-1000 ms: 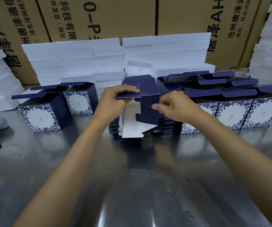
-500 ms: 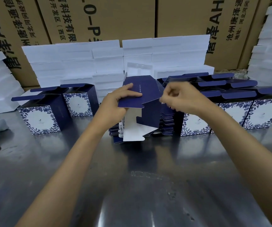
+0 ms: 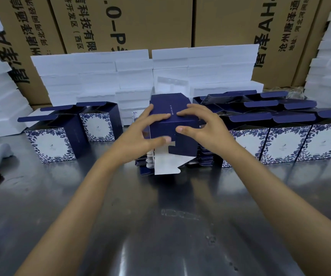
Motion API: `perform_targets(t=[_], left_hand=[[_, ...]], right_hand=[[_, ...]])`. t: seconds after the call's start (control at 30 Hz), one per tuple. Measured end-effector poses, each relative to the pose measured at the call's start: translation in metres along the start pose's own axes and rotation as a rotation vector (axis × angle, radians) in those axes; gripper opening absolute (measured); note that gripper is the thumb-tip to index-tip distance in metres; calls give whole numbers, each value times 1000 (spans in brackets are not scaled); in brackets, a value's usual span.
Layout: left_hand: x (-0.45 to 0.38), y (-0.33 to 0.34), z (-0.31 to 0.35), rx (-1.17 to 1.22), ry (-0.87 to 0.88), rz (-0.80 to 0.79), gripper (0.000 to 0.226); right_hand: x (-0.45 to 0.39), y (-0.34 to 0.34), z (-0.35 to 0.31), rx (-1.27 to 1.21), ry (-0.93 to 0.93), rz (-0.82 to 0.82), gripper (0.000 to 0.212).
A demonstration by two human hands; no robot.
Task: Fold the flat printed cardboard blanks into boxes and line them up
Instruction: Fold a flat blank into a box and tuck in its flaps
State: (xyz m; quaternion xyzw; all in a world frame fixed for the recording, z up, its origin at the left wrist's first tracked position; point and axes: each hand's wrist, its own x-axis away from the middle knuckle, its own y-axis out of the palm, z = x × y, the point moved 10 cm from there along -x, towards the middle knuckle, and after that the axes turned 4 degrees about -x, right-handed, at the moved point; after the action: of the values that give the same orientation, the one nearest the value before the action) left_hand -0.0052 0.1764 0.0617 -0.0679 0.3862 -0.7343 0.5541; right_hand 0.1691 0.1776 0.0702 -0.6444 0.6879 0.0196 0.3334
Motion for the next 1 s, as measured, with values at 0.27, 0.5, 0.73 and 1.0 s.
perform_targets(t=[0.27, 0.5, 0.73, 1.0], left_hand=[[-4, -8, -1, 231, 25, 343, 32], [-3, -12, -4, 309, 17, 427, 25], [-4, -12, -6, 274, 11, 429, 26], [-7, -11, -8, 200, 36, 342, 27]], right_hand=[[3, 9, 0, -208, 15, 149, 22], [3, 11, -2, -204, -6, 97, 23], [3, 9, -1, -207, -6, 93, 24], [5, 4, 1, -196, -19, 45, 28]])
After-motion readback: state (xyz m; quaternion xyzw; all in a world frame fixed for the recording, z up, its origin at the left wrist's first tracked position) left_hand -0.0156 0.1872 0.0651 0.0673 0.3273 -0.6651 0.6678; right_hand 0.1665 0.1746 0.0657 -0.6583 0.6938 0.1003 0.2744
